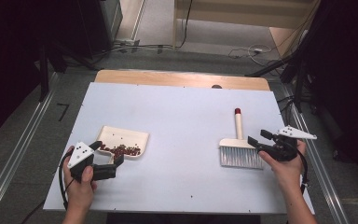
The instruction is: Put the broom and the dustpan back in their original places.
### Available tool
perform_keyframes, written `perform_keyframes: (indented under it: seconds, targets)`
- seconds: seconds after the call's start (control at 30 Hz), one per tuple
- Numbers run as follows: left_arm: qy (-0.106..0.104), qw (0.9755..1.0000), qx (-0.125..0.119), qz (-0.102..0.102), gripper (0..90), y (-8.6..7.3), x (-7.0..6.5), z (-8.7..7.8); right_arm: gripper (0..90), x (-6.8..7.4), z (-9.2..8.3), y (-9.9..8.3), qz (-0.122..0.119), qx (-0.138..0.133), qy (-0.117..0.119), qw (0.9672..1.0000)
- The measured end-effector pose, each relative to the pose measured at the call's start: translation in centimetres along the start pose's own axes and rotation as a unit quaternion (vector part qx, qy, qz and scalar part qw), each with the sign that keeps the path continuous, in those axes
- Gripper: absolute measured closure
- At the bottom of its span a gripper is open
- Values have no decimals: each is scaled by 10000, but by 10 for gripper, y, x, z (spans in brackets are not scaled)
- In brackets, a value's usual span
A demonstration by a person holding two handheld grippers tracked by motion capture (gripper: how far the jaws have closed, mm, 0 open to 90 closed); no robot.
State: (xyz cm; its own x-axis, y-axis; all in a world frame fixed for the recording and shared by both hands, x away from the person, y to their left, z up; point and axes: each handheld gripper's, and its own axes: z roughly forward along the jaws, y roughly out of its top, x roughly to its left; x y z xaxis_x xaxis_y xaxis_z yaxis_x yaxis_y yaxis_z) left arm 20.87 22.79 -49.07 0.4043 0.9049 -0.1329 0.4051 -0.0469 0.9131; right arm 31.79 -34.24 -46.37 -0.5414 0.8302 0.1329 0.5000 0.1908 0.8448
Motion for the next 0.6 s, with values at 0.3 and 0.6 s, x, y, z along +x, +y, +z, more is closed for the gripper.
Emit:
perform_keyframes:
  seconds: [0.3, 0.6]
  targets:
    - [-78, 10000, -21, -13, 0, -1, 1, 0, 14, 7, -20, -25, -78, -215, -51, 9997]
    - [-127, 9999, 21, 21, 0, -3, 2, 1, 0, 3, -28, -46, -27, -302, -135, 9994]
